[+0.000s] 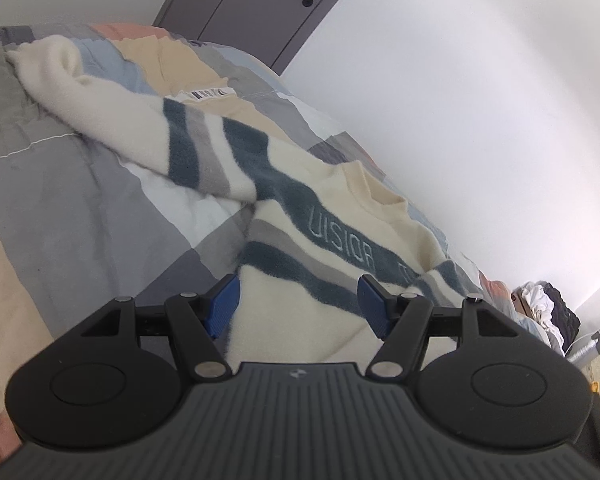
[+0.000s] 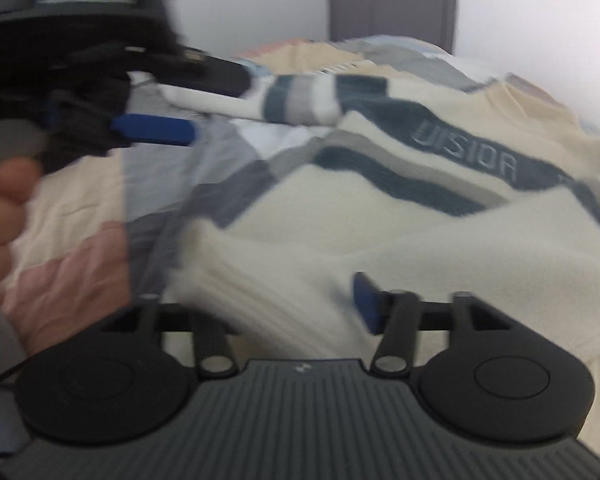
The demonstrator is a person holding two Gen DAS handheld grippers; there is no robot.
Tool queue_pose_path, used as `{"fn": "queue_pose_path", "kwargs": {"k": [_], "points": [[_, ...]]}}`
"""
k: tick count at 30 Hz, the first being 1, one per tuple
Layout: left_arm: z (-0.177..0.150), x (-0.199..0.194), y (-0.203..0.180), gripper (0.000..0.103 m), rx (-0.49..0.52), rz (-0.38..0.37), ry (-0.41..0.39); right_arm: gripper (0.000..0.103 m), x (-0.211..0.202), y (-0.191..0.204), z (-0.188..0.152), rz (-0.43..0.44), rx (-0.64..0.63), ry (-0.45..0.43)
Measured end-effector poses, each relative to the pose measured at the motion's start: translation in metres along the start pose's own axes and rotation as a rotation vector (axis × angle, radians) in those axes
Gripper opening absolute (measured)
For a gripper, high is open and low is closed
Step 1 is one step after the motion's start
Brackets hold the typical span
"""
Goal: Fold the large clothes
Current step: 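Fold the held sleeve across the sweater front with the right gripper and release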
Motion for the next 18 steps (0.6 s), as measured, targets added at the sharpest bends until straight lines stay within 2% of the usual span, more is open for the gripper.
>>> {"fn": "queue_pose_path", "kwargs": {"k": [4, 8, 11, 18], "points": [[-0.004, 0.002, -0.008, 0.070, 0.024, -0.005, 0.005, 0.060, -0.018, -0.006, 0.002, 0.037, 0.000, -0.017], [-0.010, 0.005, -0.016, 0.070, 0.053, -0.006, 0.011, 0.060, -0.040, -0.028, 0.007, 0.022, 0.049, -0.050], [-0.016, 0.009, -0.024, 0.070, 0.077, -0.020, 0.022, 0.060, -0.056, -0.043, 0.010, -0.014, 0.083, -0.079], [-0.036, 0.025, -0.048, 0.070, 0.166, -0.044, 0.055, 0.060, -0.063, -0.100, 0.012, -0.150, 0.298, -0.141]]}}
Point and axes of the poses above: each gripper's, at about its wrist camera, not at the fingertips, and x roughly the way its jaws point, y to its left, z to its top, the point moved 1 cm from there along x, roughly the way its jaws point, and after that the axes turned 10 degrees about -y, right-handed, at the moved point
